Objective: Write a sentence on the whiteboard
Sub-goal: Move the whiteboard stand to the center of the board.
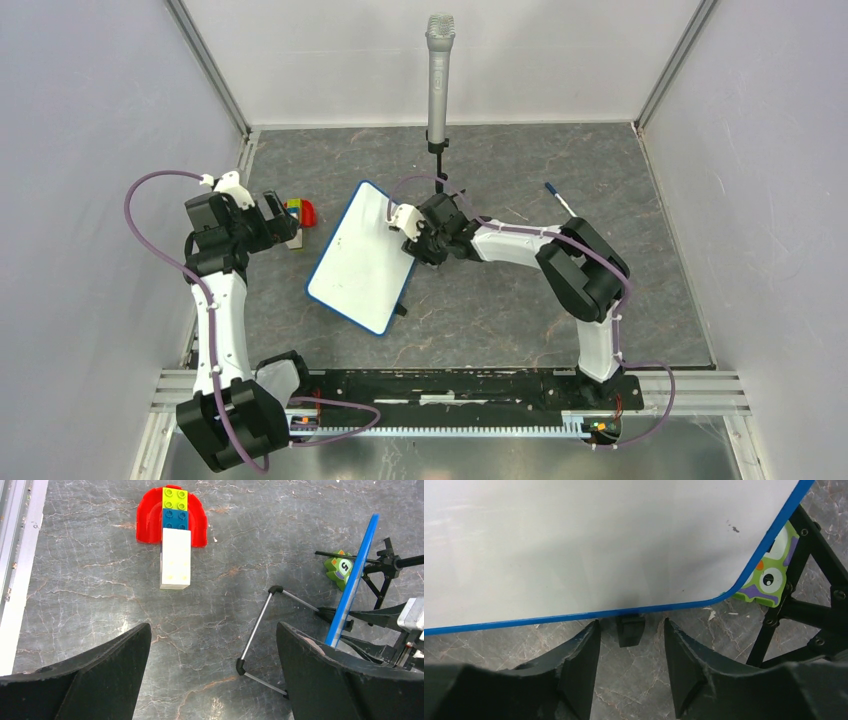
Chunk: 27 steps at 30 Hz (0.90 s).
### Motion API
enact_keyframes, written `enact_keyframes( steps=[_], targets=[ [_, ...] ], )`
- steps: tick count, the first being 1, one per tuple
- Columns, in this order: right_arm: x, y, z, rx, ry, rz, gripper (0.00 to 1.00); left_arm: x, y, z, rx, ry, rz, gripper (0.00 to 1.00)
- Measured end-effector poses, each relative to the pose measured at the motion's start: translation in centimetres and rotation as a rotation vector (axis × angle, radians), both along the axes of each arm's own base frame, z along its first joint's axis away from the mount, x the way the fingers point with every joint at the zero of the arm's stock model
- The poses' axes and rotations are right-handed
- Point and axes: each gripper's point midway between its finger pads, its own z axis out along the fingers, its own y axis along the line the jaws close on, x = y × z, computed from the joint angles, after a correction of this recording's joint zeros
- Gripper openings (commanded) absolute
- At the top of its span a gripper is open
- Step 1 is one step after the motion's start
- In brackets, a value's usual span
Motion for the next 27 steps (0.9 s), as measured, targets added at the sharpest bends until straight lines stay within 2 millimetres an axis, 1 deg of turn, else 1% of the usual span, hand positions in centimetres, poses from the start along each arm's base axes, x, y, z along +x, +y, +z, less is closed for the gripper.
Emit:
enact_keyframes(
  steps=[2, 6, 9, 11, 12, 19, 27],
  targets=[
    [0.2, 0.2, -0.1, 0.005, 0.008, 0.003, 0.44, 0.0, 0.0, 0.0, 0.0, 0.0, 0.0, 1.0],
    [0.0, 0.5, 0.0, 0.015, 0.016, 0.02, 0.26, 0.0, 0.0, 0.0, 0.0, 0.0, 0.0, 1.0],
    [0.0, 0.5, 0.0, 0.018, 0.017, 0.023, 0.13, 0.0, 0.0, 0.0, 0.0, 0.0, 0.0, 1.0],
    [0.0, 0.4, 0.0, 0.029, 0.026, 0.017, 0.02, 0.0, 0.0, 0.0, 0.0, 0.0, 0.0, 1.0],
    [-0.2, 0.3, 0.0, 0.036, 0.03, 0.014, 0.0, 0.0, 0.0, 0.0, 0.0, 0.0, 0.0, 1.0],
    [-2.9, -1.5, -0.2, 0.061, 0.081, -0.014, 0.0, 0.0, 0.0, 0.0, 0.0, 0.0, 0.0, 1.0],
    [-7.0, -4.6, -0.4, 0.107, 0.152, -0.088, 0.0, 0.0, 0.0, 0.0, 0.0, -0.001, 0.0, 1.0]
  ],
)
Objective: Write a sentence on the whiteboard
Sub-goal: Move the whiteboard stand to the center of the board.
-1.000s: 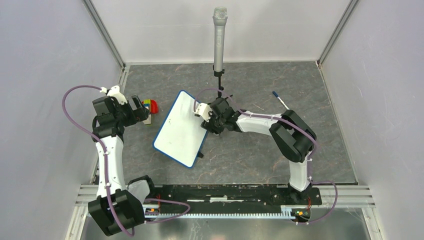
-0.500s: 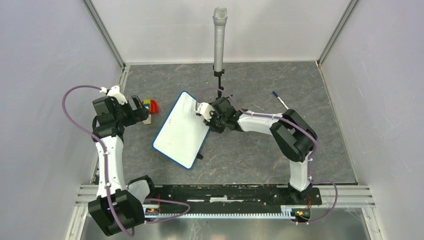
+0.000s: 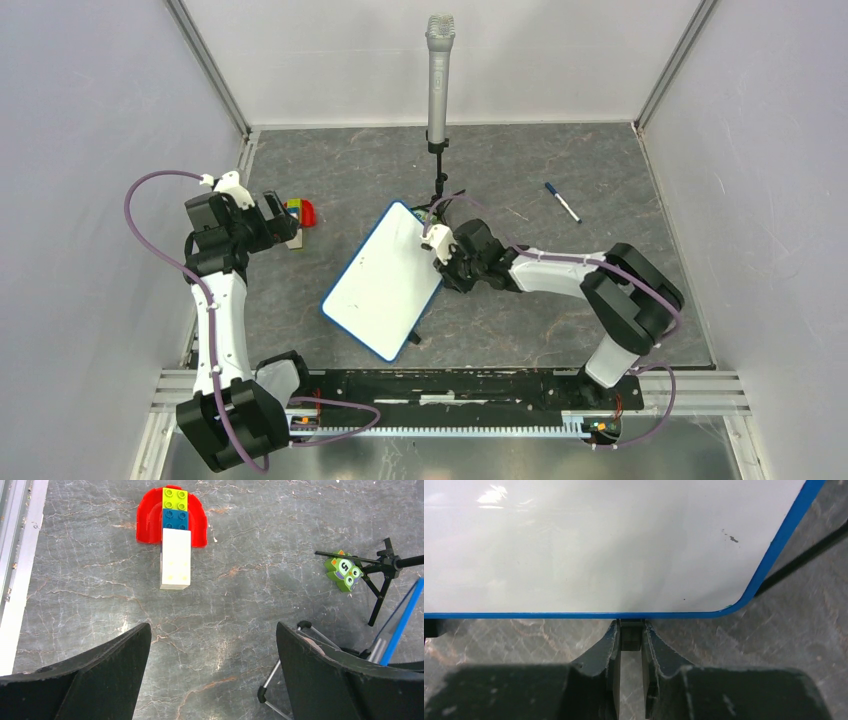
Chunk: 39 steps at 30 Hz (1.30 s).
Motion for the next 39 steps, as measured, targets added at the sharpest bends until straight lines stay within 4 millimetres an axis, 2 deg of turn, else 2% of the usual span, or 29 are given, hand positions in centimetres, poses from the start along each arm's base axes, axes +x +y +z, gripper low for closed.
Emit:
enact_keyframes(
  steps=[9, 17, 23, 34, 39],
  targets=[
    [-2.8, -2.9, -0.1, 0.012, 0.032, -0.074, 0.0, 0.0, 0.0, 0.0, 0.0, 0.0, 0.0, 1.0],
    [-4.4, -7.5, -0.2, -0.004, 0.051, -0.19, 0.0, 0.0, 0.0, 0.0, 0.0, 0.0, 0.001, 1.0],
    [-5.0, -10.3, -0.2, -0.008, 0.063, -0.318, 0.0, 0.0, 0.0, -0.1, -0.001, 0.003, 0.001, 1.0],
    [-4.5, -13.1, -0.2, 0.015, 0.134, -0.577, 0.0, 0.1, 0.1, -0.1, 0.001, 0.007, 0.005, 1.0],
    [-4.9, -14.4, -0.2, 0.007, 0.169, -0.678, 0.0, 0.4, 0.4, -0.4, 0.001, 0.022, 0.012, 1.0]
  ],
)
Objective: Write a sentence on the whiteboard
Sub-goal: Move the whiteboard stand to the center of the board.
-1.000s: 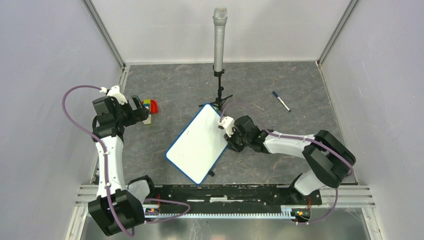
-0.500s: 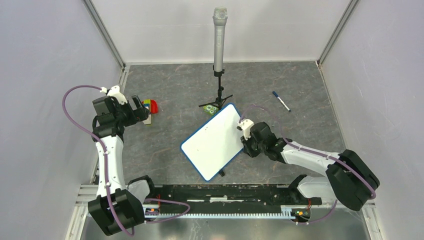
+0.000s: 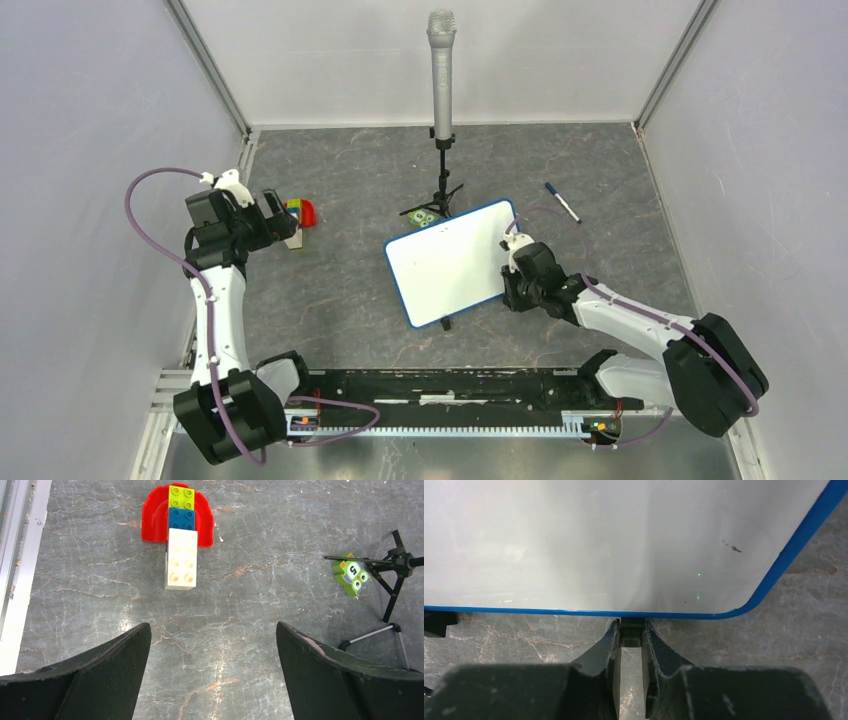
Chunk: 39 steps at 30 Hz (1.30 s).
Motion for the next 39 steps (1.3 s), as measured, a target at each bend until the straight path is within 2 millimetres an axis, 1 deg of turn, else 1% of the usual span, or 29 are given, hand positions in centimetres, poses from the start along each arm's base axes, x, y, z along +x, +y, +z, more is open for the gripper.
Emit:
enact_keyframes(
  steps=[4, 8, 11, 12, 14, 16, 17, 20, 21, 22, 24, 26, 28, 30, 32, 33, 36, 38, 39],
  targets=[
    [-0.6, -0.7, 0.0, -0.001, 0.015, -0.032, 0.01, 0.1, 0.3, -0.3, 0.005, 0.013, 0.012, 1.0],
    [-1.3, -1.2, -0.1, 0.011, 0.009, -0.045, 0.09, 0.2, 0.5, -0.6, 0.006, 0.024, 0.017, 1.0],
    [-1.6, -1.2, -0.1, 0.025, -0.002, -0.036, 0.15, 0.2, 0.5, -0.7, 0.007, 0.026, 0.02, 1.0],
    [-1.6, -1.2, -0.1, 0.028, -0.005, -0.032, 0.22, 0.2, 0.5, -0.6, 0.008, 0.025, 0.02, 1.0],
    [-1.7, -1.2, 0.0, 0.03, -0.008, -0.023, 0.4, 0.2, 0.5, -0.6, 0.007, 0.024, 0.02, 1.0],
    [-2.1, -1.5, -0.1, 0.019, 0.004, -0.015, 0.45, 0.3, 0.5, -0.5, 0.005, 0.024, 0.015, 1.0],
    [-2.5, -1.7, -0.3, 0.01, 0.015, -0.009, 0.51, 0.4, 0.4, -0.4, 0.002, 0.023, 0.012, 1.0],
    [-3.3, -2.0, -0.1, 0.003, 0.03, 0.017, 0.72, 0.8, 0.2, 0.0, -0.009, 0.021, -0.006, 1.0],
    [-3.6, -2.2, -0.1, -0.002, 0.033, 0.03, 0.82, 0.9, 0.0, 0.3, -0.013, 0.018, -0.018, 1.0],
    [-3.9, -2.3, 0.0, -0.005, 0.037, 0.046, 0.86, 0.9, -0.1, 0.4, -0.016, 0.018, -0.028, 1.0],
    [-4.4, -2.3, 0.1, -0.009, 0.039, 0.081, 0.91, 1.0, -0.5, 0.9, -0.027, 0.014, -0.053, 1.0],
    [-4.9, -2.3, 0.3, -0.011, 0.039, 0.13, 0.98, 1.0, -0.8, 1.4, -0.023, 0.015, -0.084, 1.0],
    [-5.1, -2.2, 0.8, -0.004, 0.031, 0.179, 0.98, 1.0, -1.0, 1.9, -0.012, 0.012, -0.12, 1.0],
    [-5.0, -1.8, 2.0, 0.016, 0.009, 0.227, 0.98, 1.0, -1.4, 2.4, -0.004, 0.011, -0.159, 1.0],
    [-4.6, -0.9, 4.0, 0.064, -0.027, 0.294, 0.98, 0.9, -2.1, 2.6, 0.002, 0.018, -0.21, 1.0],
    [-4.3, -0.4, 5.4, 0.093, -0.052, 0.326, 0.98, 0.8, -2.6, 2.5, 0.007, 0.029, -0.238, 1.0],
    [-2.7, 1.0, 10.6, 0.158, -0.179, 0.425, 0.98, 0.5, -4.7, 1.7, 0.022, 0.068, -0.333, 1.0],
    [-1.1, 1.5, 15.7, 0.162, -0.31, 0.502, 0.98, 0.1, -6.6, 1.1, 0.04, 0.098, -0.409, 1.0],
    [-0.4, 1.6, 17.2, 0.155, -0.348, 0.522, 0.98, -0.1, -7.5, 0.9, 0.048, 0.109, -0.444, 1.0]
  ],
)
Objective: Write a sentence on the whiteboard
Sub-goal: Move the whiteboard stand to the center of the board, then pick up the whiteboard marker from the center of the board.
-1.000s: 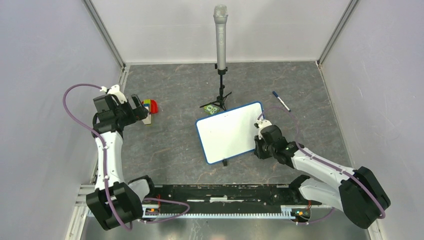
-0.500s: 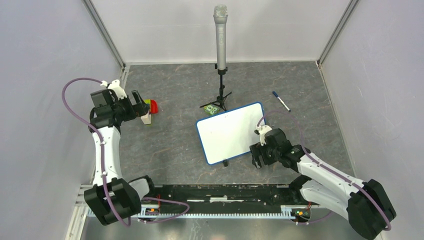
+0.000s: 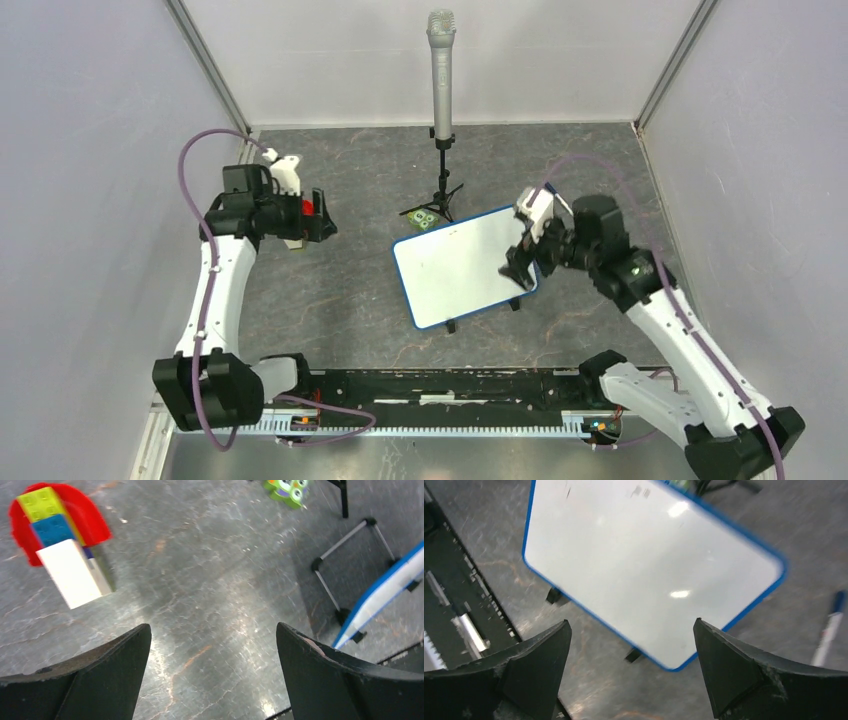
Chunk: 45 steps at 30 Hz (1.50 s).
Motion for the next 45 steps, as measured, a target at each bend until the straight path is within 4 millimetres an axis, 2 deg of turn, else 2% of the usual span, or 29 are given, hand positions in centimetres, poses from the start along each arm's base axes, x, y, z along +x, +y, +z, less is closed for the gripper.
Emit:
enact_keyframes(
  steps=[3, 4, 6, 8, 10, 12, 14, 17, 19, 24, 27, 29, 34, 38, 42, 45],
  targets=[
    [3.2, -0.5, 5.1, -0.026, -0.112, 0.033, 0.98, -0.5, -2.0, 0.0, 0.007, 0.016, -0.074, 1.0],
    [4.6, -1.0, 6.1, -0.034, -0.13, 0.025, 0.98, -0.5, -2.3, 0.2, 0.008, 0.014, -0.083, 1.0],
    [7.3, -2.9, 6.7, -0.053, -0.131, -0.011, 0.98, -0.1, -2.6, 0.7, 0.009, 0.006, -0.096, 1.0],
    [10.1, -5.6, 5.7, -0.076, -0.071, -0.072, 0.98, 0.5, -2.7, 1.1, 0.013, 0.001, -0.094, 1.0],
    [13.5, -9.4, 3.8, -0.093, 0.001, -0.181, 0.98, 1.1, -2.5, 1.2, 0.016, 0.008, -0.067, 1.0],
    [15.4, -12.4, 1.6, -0.107, 0.058, -0.263, 0.98, 1.6, -2.1, 1.0, 0.02, 0.019, -0.031, 1.0],
    [16.5, -14.9, -0.4, -0.13, 0.096, -0.316, 0.97, 1.8, -1.8, 0.9, 0.018, 0.029, 0.008, 1.0],
    [18.1, -17.4, -2.6, -0.182, 0.102, -0.35, 0.9, 2.3, -1.6, 1.1, 0.006, 0.024, 0.054, 1.0],
    [19.1, -17.9, -4.0, -0.208, 0.105, -0.347, 0.86, 2.6, -1.5, 1.3, 0.0, 0.013, 0.072, 1.0],
    [21.4, -18.9, -9.4, -0.28, 0.182, -0.346, 0.81, 3.3, -1.1, 1.6, -0.004, -0.004, 0.118, 1.0],
    [21.8, -19.4, -12.3, -0.336, 0.227, -0.349, 0.79, 3.6, -0.8, 1.6, 0.002, -0.009, 0.138, 1.0],
    [22.0, -19.6, -13.4, -0.364, 0.239, -0.349, 0.78, 3.6, -0.8, 1.6, 0.001, -0.01, 0.143, 1.0],
    [23.6, -19.4, -14.5, -0.414, 0.225, -0.342, 0.74, 3.7, -0.8, 1.5, 0.001, -0.005, 0.144, 1.0],
    [25.1, -19.1, -15.2, -0.429, 0.217, -0.338, 0.64, 3.7, -0.8, 1.4, 0.001, -0.003, 0.143, 1.0],
    [25.7, -19.3, -16.2, -0.44, 0.234, -0.34, 0.55, 3.7, -1.0, 1.4, 0.015, -0.004, 0.142, 1.0],
    [25.4, -19.3, -16.9, -0.445, 0.257, -0.338, 0.49, 3.6, -1.3, 1.3, 0.017, -0.006, 0.133, 1.0]
  ],
)
